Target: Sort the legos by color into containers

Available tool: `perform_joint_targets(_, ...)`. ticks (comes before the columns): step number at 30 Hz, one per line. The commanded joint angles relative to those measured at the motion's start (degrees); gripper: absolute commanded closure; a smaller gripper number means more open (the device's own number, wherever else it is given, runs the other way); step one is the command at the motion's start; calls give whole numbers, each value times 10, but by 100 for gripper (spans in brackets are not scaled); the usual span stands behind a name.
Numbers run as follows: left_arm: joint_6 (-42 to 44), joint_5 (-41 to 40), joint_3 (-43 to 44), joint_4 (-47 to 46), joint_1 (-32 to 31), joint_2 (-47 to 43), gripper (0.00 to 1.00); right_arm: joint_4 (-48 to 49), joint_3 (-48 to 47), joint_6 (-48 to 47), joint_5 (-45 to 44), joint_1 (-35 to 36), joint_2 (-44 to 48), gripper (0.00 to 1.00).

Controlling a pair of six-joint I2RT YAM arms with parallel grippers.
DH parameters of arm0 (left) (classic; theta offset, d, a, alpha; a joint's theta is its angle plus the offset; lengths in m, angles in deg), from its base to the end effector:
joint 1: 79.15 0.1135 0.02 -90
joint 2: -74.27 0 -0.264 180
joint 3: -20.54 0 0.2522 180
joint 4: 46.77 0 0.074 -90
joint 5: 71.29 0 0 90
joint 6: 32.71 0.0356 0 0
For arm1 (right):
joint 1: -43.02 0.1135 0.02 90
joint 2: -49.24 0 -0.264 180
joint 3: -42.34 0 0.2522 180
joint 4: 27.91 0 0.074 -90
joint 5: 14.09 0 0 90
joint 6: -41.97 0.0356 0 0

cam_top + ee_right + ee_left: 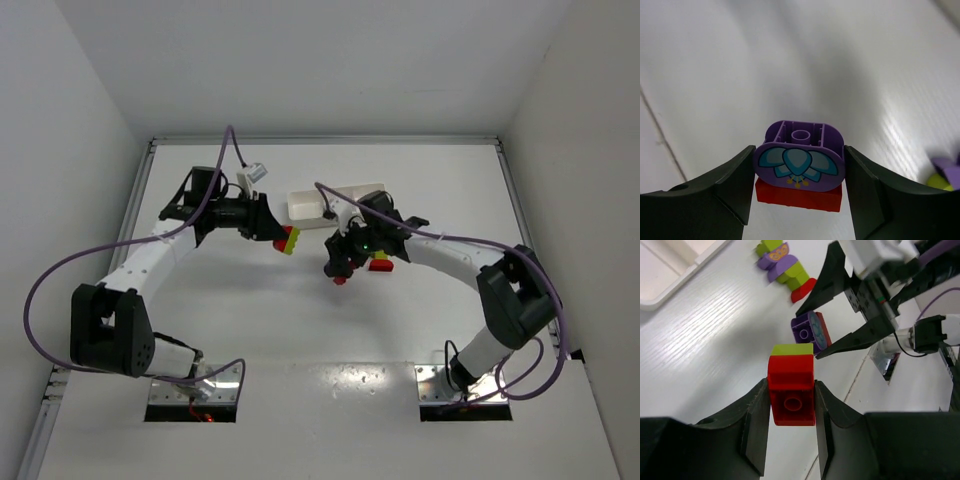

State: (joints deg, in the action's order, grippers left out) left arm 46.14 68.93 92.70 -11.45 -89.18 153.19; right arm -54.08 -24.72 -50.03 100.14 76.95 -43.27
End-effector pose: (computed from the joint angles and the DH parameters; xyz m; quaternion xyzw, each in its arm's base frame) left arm 0.2823 -0.0777 0.2780 0.1642 0.8291 -0.4488 0.2902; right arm 0.2618 0.1937 0.1854 -0.3504 0.8571 0.2790 0.2545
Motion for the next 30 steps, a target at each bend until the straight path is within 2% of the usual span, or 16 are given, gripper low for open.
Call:
perform_joint_targets(1, 3, 75, -6, -62, 4, 5, 100, 64, -68, 37, 103, -10, 17, 40)
perform_joint_targets(2, -5, 117, -12, -74, 4, 11, 100, 74, -84, 49, 154, -10, 17, 37)
perform_joint_targets(5, -21, 139, -19, -103, 4, 16, 100, 85, -126, 77, 223, -10, -6, 27)
perform_joint_targets(7, -21, 139, -13, -103, 10, 21, 100, 44, -146, 52, 247, -10, -27, 26)
perform_joint_targets(10, -21, 139, 0, -103, 10, 26, 100, 27, -138, 23, 238, -10, -27, 25)
perform_joint_targets(13, -15, 139, 0, -103, 15, 26, 100, 15, -132, 17, 269, -16, -22, 25)
perform_joint_targets(16, -15, 139, 0, -108, 15, 26, 100, 56, -119, 60, 306, -21, -14, 25)
perform_joint_targets(18, -15, 146, -6, -122, 15, 26, 100, 119, -119, 125, 328, -21, -14, 25)
perform_joint_targets(25, -33, 285, -6, -161, 4, 55, 100, 339, -108, 291, 397, -21, -42, 25)
perform_joint_targets(27, -33, 292, -6, -161, 4, 61, 100, 360, -113, 324, 404, -21, -50, 25)
perform_joint_targets(30, -33, 299, 0, -161, -3, 61, 100, 360, -127, 324, 409, -26, -71, 25)
